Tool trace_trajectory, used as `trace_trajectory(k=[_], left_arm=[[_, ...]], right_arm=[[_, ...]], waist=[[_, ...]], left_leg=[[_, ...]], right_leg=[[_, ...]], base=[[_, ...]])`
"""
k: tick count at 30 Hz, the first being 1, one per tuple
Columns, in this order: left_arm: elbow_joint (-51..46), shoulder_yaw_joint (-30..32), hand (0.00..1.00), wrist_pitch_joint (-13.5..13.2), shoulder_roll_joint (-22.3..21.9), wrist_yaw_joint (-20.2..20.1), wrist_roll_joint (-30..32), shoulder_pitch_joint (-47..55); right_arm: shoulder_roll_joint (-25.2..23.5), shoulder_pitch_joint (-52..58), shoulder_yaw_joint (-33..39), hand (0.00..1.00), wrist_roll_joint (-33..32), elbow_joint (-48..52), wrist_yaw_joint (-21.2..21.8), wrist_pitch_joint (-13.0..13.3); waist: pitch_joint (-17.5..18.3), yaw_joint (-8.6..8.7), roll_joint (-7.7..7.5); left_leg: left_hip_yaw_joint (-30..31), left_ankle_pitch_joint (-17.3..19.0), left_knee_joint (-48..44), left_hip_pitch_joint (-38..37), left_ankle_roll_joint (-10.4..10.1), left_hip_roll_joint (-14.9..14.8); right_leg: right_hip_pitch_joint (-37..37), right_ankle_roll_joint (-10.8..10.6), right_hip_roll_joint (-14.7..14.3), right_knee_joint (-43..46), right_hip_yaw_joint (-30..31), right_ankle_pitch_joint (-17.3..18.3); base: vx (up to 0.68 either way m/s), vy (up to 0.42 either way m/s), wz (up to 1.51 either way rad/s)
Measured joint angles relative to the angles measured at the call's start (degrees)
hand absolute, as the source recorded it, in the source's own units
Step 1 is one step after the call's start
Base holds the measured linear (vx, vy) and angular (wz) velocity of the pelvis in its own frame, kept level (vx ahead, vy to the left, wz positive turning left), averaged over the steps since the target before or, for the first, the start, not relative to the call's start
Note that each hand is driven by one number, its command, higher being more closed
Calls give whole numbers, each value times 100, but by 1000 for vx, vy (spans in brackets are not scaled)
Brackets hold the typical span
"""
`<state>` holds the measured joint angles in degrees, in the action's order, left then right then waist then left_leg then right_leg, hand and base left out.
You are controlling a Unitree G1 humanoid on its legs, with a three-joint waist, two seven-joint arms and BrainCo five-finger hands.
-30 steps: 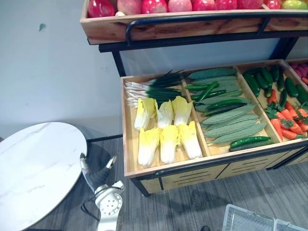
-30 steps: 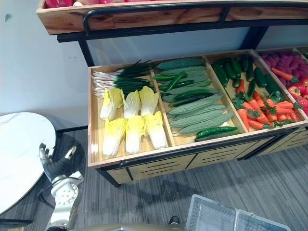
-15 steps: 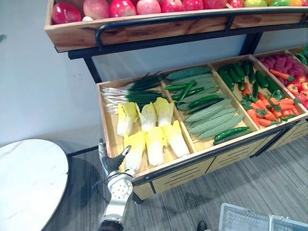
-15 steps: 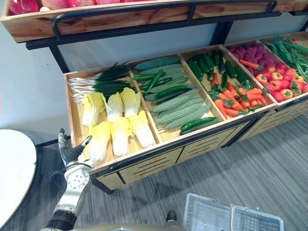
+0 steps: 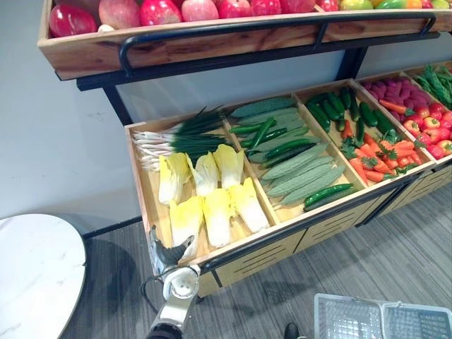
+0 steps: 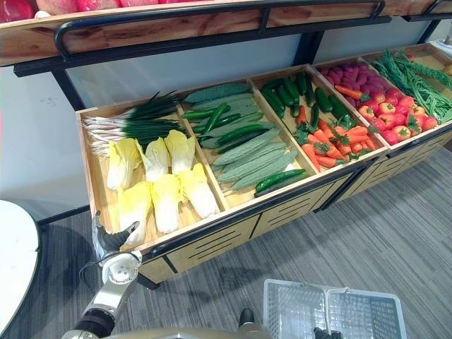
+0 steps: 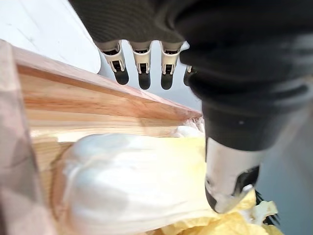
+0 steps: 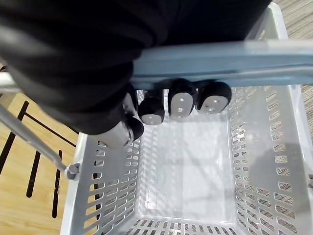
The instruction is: Pick vegetable in the basket
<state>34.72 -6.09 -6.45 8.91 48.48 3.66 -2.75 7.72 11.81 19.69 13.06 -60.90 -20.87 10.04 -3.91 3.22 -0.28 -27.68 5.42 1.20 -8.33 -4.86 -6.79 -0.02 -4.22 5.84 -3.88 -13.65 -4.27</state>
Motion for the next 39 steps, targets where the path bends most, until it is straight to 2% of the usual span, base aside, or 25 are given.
trace_trajectory(k=[4, 5, 6, 12, 15, 19, 20, 23, 32, 39], left_arm=[[174, 101, 0, 224, 0, 14, 4, -36], [233, 124, 0, 229, 0, 39, 82, -54], [256, 150, 0, 366, 0, 16, 298, -71], [450, 153, 0, 697, 10, -29, 780, -208], [479, 143, 0, 704, 69, -147, 784, -383], [471, 137, 0, 658, 82, -38, 786, -501], [129, -228, 0, 509, 23, 5, 833, -500], [128, -262, 0, 491, 20, 5, 841, -497], [287, -278, 0, 602, 18, 6, 839, -499], [788, -54, 0, 676, 18, 234, 771, -665]], right_arm=[[0, 7, -37, 100, 0, 0, -3, 1], [0, 9, -49, 100, 0, 0, -3, 1], [0, 12, -63, 100, 0, 1, -3, 2], [5, 58, -277, 100, 0, 158, -10, 4], [26, 50, -471, 100, -3, 172, -14, 6], [26, 16, -491, 100, -6, 204, -14, 12], [26, -49, -498, 100, -6, 218, -15, 15], [26, -78, -505, 100, -5, 229, -14, 21], [25, -47, -581, 100, -11, 385, -13, 11], [23, -68, -677, 100, -10, 400, -17, 12]], waist=[[-1, 0, -2], [-1, 1, -2], [-1, -6, -1], [-8, -9, 14], [-45, -8, -14], [-92, -1, -15], [-139, 33, 15], [-176, 123, 22], [-276, 132, 38], [-286, 132, 35]], left_leg=[[-19, 26, -34, 4, -20, -12], [-23, 27, -35, 4, -21, -14], [-50, 29, -34, 9, -25, -20], [-142, 32, -39, 11, -31, -37], [-157, 33, -39, 35, -32, -38], [-154, 31, -41, 117, -29, -21], [-143, 32, -41, 115, -30, -25], [-140, 33, -47, 116, -31, -32], [-196, 88, -162, 122, -58, -88], [-217, 94, -162, 142, -64, -89]], right_leg=[[-5, 0, -6, 0, 25, 0], [-9, 0, -8, 0, 29, 0], [-35, 0, -17, 2, 57, -1], [-87, 17, -48, -3, 138, -23], [-107, 21, -28, -42, 159, -27], [-187, 9, -20, -37, 162, -37], [-183, 8, -50, -35, 158, -63], [-183, 8, -55, -31, 158, -63], [-200, 10, -90, 0, 249, -62], [-252, 10, -99, 9, 295, -63]], base=[[-35, -23, -3], [-31, -28, -6], [-26, -23, -7], [-32, -26, -9], [-77, -39, -3], [-24, -25, -1], [-14, -58, -1], [-34, -32, -1], [-45, -29, -4], [-7, -7, -2]])
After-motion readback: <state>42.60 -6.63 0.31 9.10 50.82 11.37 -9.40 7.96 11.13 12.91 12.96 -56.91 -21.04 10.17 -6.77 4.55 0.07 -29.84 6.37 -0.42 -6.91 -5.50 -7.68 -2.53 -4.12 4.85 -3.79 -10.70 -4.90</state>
